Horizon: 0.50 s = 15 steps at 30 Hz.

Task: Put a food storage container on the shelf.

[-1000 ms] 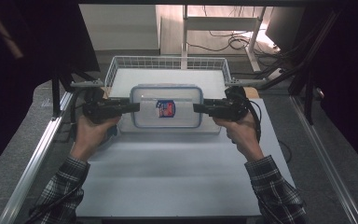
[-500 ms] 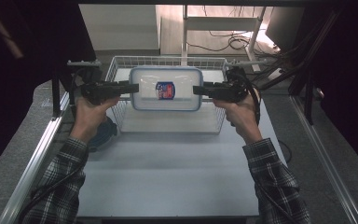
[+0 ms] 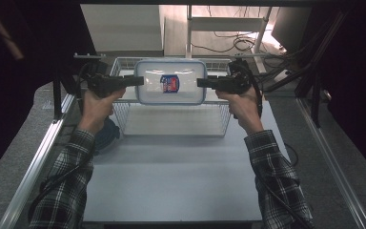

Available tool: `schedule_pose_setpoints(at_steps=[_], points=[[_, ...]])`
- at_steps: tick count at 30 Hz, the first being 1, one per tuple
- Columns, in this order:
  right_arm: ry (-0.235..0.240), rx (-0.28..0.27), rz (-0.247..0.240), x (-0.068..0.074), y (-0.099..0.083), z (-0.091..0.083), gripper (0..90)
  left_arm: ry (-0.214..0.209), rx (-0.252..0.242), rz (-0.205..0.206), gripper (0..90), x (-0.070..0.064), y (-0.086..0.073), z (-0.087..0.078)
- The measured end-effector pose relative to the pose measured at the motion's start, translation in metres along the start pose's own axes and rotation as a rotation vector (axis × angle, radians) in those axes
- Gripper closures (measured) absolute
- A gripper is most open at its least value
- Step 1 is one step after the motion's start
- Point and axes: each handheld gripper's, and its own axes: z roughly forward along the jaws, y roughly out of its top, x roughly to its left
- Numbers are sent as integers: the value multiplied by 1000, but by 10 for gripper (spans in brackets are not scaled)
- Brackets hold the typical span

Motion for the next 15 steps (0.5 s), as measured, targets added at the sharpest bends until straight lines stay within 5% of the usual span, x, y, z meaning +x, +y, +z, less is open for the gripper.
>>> schedule_pose_setpoints(at_steps=[9,15], points=[[-35,-2,30,-8,0,7,511,16,-30,-29,494,5,-2,10],[-56,-5,18,-8,1,9,493,43,-31,12,439,2,-2,13]])
